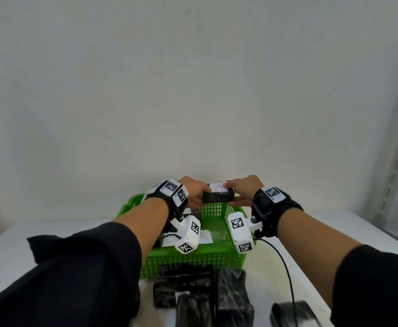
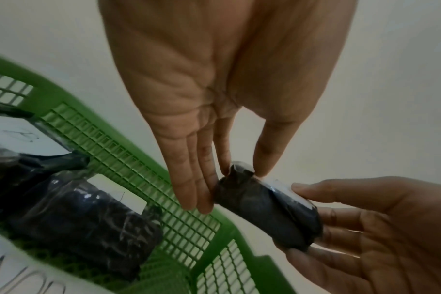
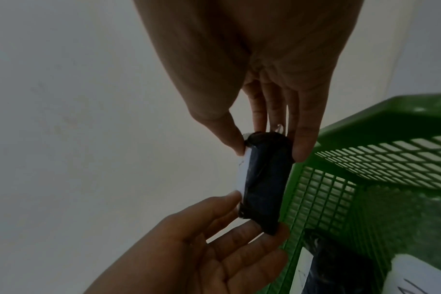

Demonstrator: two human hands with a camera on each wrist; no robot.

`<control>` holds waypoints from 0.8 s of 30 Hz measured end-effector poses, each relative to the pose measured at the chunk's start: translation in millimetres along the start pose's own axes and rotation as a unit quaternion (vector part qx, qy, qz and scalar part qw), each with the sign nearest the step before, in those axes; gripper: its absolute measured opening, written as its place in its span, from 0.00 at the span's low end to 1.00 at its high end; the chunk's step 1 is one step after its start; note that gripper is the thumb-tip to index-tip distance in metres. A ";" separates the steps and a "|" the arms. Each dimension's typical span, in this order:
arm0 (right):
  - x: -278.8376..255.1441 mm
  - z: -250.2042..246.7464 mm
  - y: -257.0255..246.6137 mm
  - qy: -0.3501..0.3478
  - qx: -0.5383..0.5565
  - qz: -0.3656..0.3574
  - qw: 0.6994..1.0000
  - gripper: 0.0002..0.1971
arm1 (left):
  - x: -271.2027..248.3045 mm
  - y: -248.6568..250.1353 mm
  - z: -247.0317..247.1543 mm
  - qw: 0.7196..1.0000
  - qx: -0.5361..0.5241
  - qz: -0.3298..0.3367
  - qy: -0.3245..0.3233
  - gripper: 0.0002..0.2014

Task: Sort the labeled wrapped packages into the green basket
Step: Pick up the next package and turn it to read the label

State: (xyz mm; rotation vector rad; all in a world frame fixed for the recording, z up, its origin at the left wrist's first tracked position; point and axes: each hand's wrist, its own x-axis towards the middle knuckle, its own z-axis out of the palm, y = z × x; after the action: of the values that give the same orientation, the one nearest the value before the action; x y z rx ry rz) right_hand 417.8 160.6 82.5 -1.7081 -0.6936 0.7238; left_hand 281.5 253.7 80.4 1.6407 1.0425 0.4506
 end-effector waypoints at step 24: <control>83.4 49.9 29.3 0.073 -0.401 -0.056 0.912 0.20 | 75.3 -12.7 -68.1 0.888 0.446 -0.003 0.109 0.22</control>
State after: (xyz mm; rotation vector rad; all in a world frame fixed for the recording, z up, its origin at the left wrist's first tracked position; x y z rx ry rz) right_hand 435.8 247.7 33.6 -2.4050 -1.0608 0.2136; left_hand 267.0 354.9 75.9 2.4264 1.5608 0.1343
